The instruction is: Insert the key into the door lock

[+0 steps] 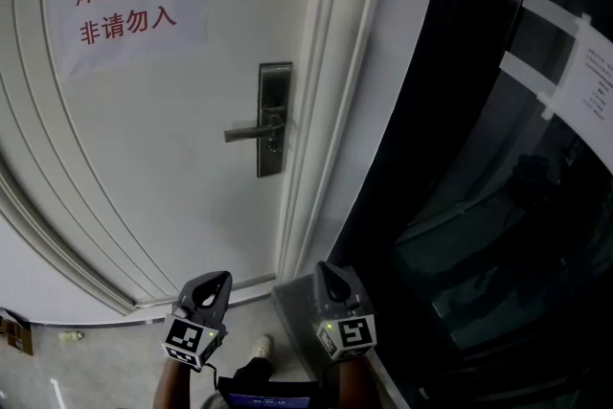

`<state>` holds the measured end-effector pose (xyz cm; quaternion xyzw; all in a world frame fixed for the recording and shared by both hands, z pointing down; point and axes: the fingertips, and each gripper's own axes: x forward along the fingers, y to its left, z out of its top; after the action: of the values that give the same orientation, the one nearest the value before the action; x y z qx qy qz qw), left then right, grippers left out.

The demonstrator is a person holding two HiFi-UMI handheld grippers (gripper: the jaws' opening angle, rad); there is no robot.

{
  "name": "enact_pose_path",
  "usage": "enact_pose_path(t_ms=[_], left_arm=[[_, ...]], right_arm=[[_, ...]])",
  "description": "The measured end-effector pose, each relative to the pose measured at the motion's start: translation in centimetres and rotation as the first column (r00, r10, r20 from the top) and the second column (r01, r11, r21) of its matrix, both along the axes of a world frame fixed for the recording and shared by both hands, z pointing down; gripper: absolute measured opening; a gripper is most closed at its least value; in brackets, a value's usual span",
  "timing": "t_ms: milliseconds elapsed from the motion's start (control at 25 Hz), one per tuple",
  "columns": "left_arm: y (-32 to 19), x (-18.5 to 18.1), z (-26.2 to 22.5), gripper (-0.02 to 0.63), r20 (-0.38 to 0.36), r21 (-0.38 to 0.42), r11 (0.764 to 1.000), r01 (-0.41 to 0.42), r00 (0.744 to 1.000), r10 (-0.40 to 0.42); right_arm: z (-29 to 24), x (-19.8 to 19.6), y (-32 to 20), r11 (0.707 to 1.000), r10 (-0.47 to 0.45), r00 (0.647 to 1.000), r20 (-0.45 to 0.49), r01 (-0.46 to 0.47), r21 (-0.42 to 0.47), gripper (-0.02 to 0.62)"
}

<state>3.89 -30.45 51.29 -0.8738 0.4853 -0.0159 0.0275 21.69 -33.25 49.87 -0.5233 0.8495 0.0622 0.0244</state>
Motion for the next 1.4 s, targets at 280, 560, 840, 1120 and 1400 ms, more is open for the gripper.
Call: enact_pose_path(t_ms=[280, 560, 840, 1120, 1400], left_arm=[[2.4, -0.7, 0.4, 0.002, -0.008, -0.003, 1.000, 0.014, 1.000, -0.014], [4.9, -1.3, 1.3, 0.002, -0.010, -0.017, 1.000, 0.020, 1.000, -0.021], [7.2, -2.4, 1.4, 0.002, -0.015, -0.005, 0.999, 0.048, 0.999, -0.048], [9.4, -2.7, 2.1, 0.002, -0.009, -0.011, 0.998, 0.063, 0.998, -0.064], [10.4, -2.6, 2.7, 0.002, -0.020, -0.022, 0.997, 0.070, 0.997, -0.071]], right_arm=[[1.6, -0.5, 2.6, 1.000, -0.008, 1.000, 0.013, 0.009, -0.024, 0.002], [2.7, -1.3, 5.3, 0.999, -0.011, 1.000, 0.001, 0.011, -0.050, 0.002], [3.5, -1.3, 7.6, 0.998, -0.015, 1.000, -0.006, 0.015, -0.054, 0.002], [4.0, -0.5, 10.0, 0.998, 0.001, 1.000, -0.009, -0.002, -0.068, 0.002], [5.3, 0.2, 11.5, 0.995, 0.005, 1.000, 0.004, -0.005, -0.103, 0.002]])
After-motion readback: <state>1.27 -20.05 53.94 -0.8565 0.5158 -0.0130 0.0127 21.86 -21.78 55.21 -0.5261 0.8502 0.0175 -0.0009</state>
